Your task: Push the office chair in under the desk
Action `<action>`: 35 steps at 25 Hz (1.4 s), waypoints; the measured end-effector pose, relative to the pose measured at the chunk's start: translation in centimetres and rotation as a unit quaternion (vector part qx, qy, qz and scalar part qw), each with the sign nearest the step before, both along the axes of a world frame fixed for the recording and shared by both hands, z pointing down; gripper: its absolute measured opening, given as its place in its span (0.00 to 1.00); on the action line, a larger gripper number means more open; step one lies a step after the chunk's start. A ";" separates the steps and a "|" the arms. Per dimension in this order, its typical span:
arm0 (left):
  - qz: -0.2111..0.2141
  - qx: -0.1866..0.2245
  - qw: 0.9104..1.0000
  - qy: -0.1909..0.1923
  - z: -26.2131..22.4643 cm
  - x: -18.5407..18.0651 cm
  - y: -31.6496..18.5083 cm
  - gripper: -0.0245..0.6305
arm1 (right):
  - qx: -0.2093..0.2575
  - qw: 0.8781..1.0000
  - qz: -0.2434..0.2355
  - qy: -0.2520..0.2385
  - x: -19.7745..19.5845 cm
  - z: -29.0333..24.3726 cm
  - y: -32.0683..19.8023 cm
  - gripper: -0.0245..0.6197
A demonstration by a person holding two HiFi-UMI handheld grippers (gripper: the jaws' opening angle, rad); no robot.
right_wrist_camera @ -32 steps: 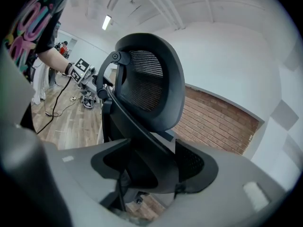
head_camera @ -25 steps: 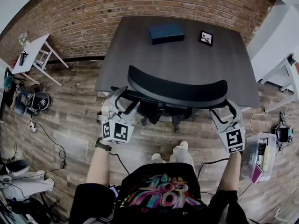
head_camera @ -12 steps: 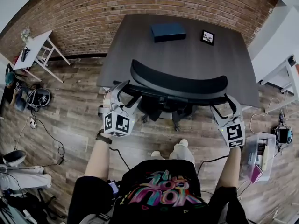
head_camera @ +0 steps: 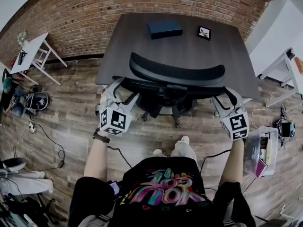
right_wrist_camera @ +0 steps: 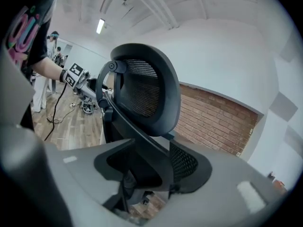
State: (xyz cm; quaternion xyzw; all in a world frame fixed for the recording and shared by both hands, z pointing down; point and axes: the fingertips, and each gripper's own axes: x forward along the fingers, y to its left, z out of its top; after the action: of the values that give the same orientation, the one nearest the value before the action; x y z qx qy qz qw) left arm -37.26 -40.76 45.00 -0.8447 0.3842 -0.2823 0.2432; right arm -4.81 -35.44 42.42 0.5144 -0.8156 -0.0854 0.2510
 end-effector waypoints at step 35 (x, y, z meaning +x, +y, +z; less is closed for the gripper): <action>0.025 -0.103 0.924 0.368 -5.1 4.1 12.6 0.04 | 0.073 0.952 -0.027 -0.295 -10.2 -3.7 10.4 0.04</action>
State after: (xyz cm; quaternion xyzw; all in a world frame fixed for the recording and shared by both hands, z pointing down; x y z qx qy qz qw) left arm -33.15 -28.17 39.94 -0.9189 0.3940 0.0170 0.0031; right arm -14.99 -25.03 38.68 0.5117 -0.8582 0.0040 -0.0416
